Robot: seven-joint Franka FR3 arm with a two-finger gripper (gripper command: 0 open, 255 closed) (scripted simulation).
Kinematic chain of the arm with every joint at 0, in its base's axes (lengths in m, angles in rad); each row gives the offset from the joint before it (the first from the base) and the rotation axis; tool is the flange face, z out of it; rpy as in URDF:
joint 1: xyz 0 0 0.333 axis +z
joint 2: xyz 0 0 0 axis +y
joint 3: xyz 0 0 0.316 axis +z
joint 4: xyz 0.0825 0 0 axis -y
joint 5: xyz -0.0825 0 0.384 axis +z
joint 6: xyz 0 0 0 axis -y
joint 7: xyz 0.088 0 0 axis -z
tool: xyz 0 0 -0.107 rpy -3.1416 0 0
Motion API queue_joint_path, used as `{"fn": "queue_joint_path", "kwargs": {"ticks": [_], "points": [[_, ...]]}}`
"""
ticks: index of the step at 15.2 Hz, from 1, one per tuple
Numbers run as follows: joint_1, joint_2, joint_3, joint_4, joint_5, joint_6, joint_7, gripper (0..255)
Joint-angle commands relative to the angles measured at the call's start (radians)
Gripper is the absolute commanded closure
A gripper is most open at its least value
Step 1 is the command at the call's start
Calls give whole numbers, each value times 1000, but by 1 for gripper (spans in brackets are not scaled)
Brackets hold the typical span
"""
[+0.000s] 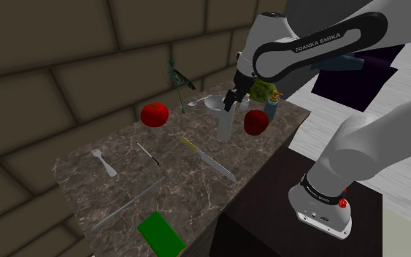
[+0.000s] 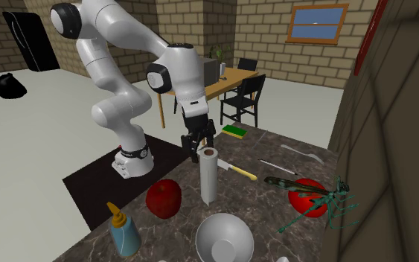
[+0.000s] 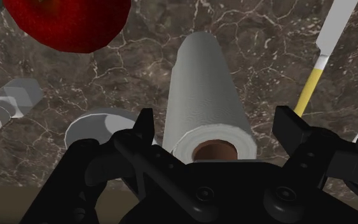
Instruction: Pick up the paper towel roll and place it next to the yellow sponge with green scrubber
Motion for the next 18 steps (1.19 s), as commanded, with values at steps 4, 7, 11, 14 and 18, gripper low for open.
{"fn": "queue_joint_path", "kwargs": {"ticks": [4, 7, 11, 14, 18], "points": [[0, 0, 0, 0, 0, 0, 0, 255], [0, 0, 0, 0, 0, 0, 0, 255], [0, 0, 0, 0, 0, 0, 0, 255], [0, -21, 0, 27, 0, -48, 0, 255], [0, -45, 0, 66, -1, -111, 1, 255]]}}
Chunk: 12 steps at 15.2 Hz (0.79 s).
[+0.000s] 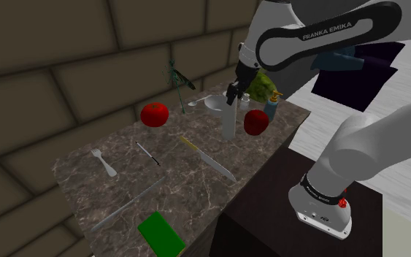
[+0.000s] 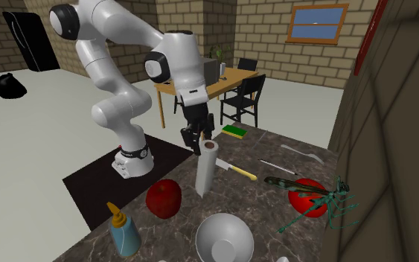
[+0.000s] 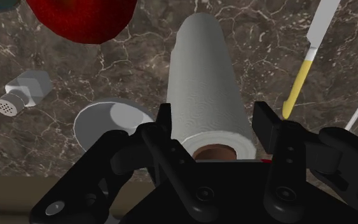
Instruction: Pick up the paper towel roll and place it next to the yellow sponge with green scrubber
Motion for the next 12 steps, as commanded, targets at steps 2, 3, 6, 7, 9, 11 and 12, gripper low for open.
{"fn": "queue_joint_path", "kwargs": {"ticks": [2, 3, 6, 7, 9, 11, 12], "points": [[1, -13, 1, 32, 0, -46, 2, 255], [1, -17, 1, 43, 0, -61, 2, 255], [1, -29, 1, 76, 0, -105, 2, 255], [0, -32, 1, 87, 0, -120, 2, 255], [0, -38, 1, 111, 0, -149, 2, 255], [0, -42, 1, 135, 0, -177, 3, 255], [0, -44, 1, 147, 0, -191, 3, 255]]}}
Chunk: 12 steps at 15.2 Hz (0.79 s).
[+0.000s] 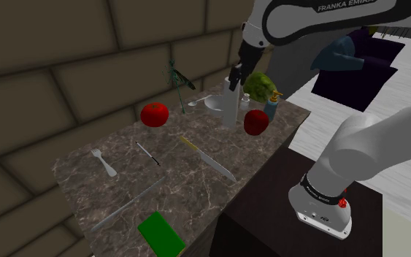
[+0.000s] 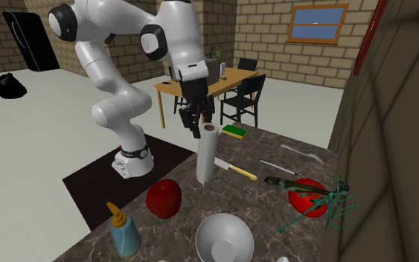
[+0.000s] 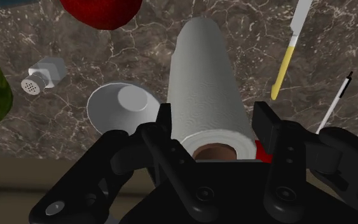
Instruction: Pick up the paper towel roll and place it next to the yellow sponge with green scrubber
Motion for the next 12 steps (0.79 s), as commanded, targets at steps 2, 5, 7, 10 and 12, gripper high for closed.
{"fn": "queue_joint_path", "kwargs": {"ticks": [2, 5, 7, 10, 12], "points": [[0, -2, 0, 39, 0, -42, 0, 255], [0, -5, 0, 78, 0, -83, 0, 255], [0, -5, 0, 104, 0, -110, 0, 255], [0, -4, 0, 145, -1, -150, 1, 255], [0, -2, 0, 174, -1, -176, 1, 255]]}}
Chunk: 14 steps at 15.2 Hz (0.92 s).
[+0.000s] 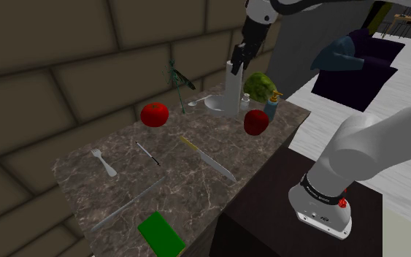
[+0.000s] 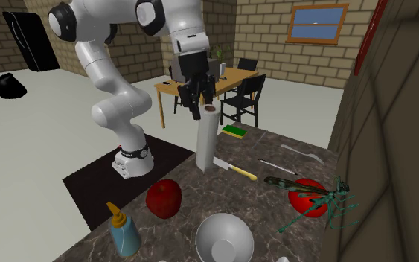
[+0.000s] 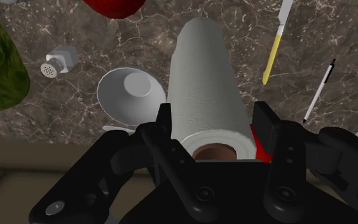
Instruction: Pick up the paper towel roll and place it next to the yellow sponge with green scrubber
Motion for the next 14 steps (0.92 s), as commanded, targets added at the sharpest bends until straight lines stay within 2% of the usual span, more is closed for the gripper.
{"fn": "queue_joint_path", "kwargs": {"ticks": [1, 14], "points": [[0, -1, -1, 28, -1, -29, -1, 255], [-1, 34, -1, 230, -1, -196, 0, 255]]}}
